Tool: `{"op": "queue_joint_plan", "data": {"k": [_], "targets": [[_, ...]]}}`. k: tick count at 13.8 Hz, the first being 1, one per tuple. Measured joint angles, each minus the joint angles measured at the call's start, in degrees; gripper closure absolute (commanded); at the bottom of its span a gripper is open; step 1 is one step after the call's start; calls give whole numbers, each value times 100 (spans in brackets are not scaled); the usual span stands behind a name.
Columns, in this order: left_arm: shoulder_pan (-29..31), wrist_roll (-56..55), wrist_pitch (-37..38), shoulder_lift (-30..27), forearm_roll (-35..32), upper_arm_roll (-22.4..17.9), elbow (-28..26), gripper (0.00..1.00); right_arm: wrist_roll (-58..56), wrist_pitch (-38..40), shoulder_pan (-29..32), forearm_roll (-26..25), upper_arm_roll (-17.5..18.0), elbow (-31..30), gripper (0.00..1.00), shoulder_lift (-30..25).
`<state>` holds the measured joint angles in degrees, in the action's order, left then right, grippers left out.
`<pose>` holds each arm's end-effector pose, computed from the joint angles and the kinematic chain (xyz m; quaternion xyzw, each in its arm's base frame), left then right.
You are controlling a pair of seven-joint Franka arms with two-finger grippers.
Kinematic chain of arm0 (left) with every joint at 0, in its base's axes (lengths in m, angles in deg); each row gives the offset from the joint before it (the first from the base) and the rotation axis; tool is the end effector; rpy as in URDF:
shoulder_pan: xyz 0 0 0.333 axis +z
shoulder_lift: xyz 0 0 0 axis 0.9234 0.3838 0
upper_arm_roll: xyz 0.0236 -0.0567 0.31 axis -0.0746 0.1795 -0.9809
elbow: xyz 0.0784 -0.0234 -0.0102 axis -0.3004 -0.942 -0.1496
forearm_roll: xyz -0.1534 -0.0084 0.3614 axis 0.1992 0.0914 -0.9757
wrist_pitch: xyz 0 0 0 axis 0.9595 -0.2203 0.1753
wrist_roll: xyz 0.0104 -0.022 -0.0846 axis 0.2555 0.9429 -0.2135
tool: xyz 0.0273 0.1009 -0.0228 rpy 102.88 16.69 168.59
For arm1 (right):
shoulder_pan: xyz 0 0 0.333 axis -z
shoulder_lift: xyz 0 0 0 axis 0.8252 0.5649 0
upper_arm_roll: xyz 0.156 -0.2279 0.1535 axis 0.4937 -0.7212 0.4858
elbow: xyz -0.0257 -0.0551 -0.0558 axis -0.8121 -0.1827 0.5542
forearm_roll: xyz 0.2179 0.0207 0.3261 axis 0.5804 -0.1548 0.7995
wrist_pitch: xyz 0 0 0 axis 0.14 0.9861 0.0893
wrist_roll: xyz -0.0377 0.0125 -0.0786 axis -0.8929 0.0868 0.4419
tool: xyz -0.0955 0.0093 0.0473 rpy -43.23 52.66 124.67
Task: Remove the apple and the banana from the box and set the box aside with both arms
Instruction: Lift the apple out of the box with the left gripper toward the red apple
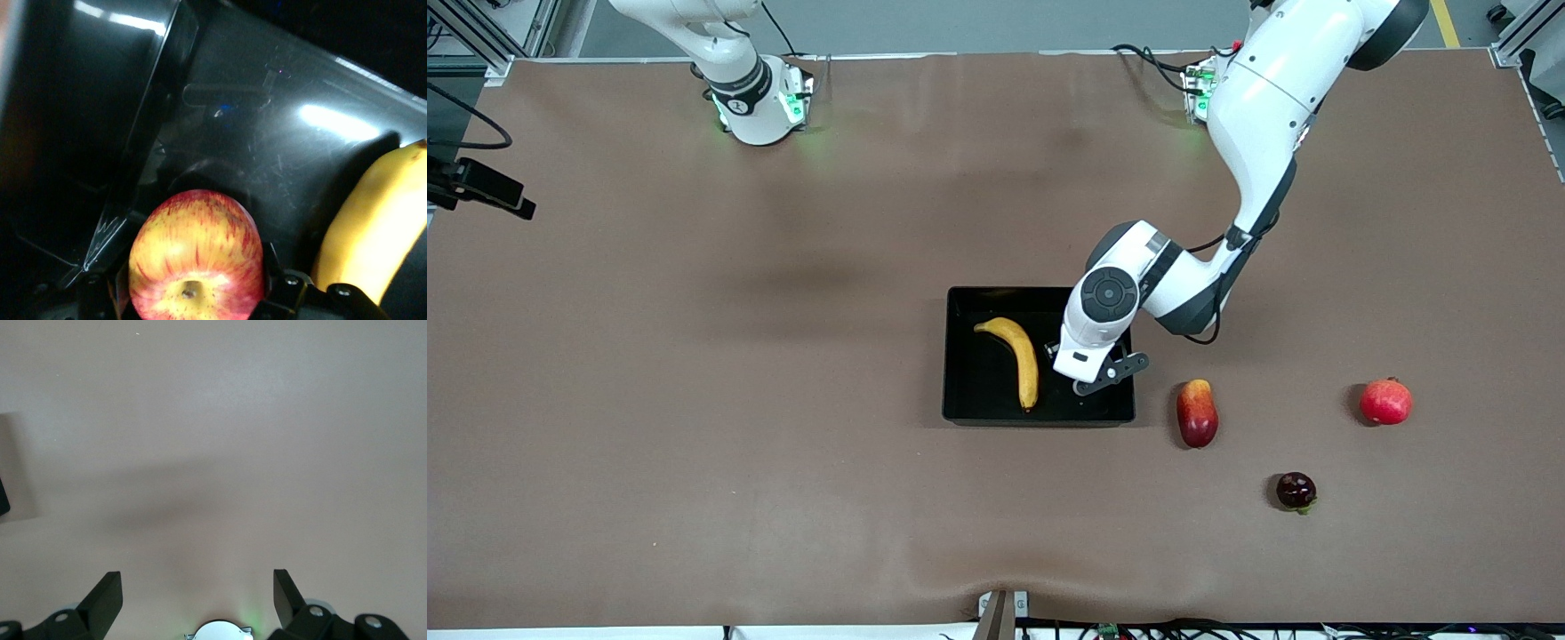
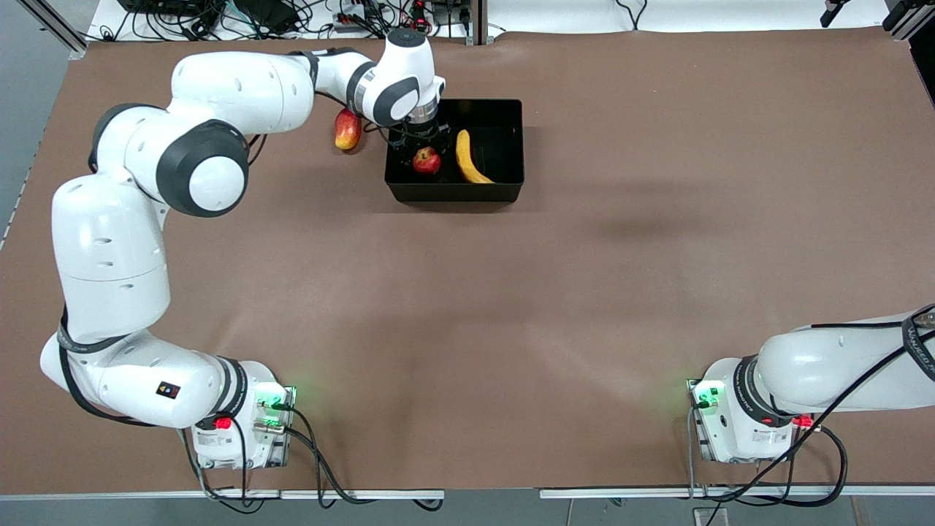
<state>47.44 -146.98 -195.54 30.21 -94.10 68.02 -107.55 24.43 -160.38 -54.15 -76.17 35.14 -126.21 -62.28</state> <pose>0.5648 -0.3938 0.2189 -0.9780 -0.2025 0.0500 0.0096 0.5273 -0.0534 0.6393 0.9960 -0.0718 -0.0531 0.0004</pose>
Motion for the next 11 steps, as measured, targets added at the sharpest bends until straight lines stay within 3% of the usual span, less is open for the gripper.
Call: {"op": "queue_joint_plan", "data": {"k": [6, 11], "targets": [[175, 319, 1310, -1126, -23, -68, 543, 100, 0, -5, -103, 1, 28, -7, 0, 29], [1514, 2470, 1947, -1646, 91, -73, 645, 100, 0, -4, -131, 2, 32, -8, 0, 39]]}}
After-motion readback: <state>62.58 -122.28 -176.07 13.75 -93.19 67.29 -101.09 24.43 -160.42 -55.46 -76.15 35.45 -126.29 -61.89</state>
